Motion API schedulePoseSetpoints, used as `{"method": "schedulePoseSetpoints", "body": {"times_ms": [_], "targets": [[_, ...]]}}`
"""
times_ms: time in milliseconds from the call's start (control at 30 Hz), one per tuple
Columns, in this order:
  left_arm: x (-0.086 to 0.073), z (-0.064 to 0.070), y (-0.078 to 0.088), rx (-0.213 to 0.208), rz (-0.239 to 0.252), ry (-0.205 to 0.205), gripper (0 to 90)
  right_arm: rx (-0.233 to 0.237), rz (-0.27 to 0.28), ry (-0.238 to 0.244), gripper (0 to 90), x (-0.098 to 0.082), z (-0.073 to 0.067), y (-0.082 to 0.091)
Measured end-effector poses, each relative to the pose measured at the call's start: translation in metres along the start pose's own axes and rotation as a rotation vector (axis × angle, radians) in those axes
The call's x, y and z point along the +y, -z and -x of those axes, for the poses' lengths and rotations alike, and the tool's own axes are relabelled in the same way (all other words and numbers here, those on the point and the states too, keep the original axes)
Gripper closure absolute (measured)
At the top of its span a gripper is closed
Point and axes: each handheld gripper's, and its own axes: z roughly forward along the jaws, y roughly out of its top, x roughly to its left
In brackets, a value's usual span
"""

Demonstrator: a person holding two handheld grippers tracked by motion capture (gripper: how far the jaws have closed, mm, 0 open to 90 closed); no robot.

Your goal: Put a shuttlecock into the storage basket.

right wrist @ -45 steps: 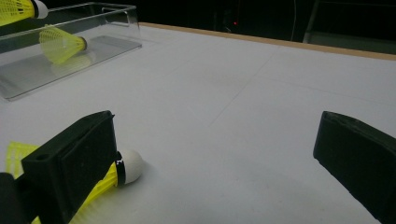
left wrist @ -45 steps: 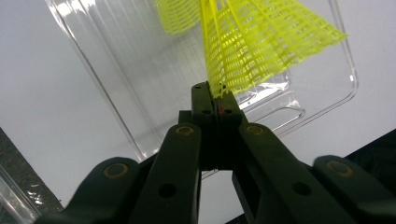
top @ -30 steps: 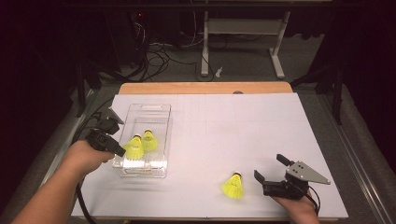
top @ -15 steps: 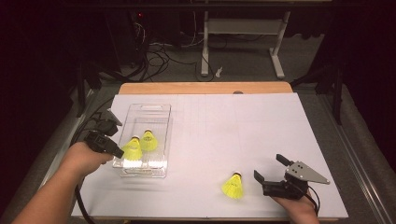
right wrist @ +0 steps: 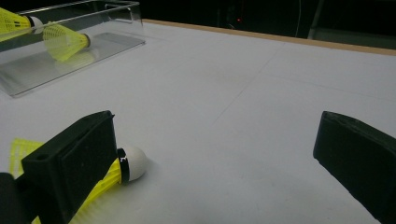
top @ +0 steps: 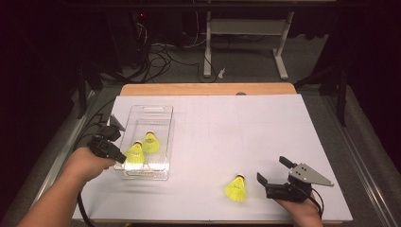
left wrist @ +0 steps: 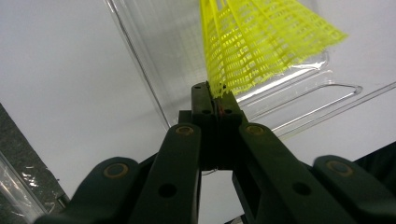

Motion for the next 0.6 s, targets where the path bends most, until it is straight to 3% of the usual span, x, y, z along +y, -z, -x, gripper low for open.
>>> {"method": "schedulePoseSetpoints", "body": {"times_ms": [600], "targets": [[-0.002,-0.002,-0.012,0.009,-0.028,0.014,90.0,0.003,-0.001,0.0,0.2,0.0,0.0,0.0]]}}
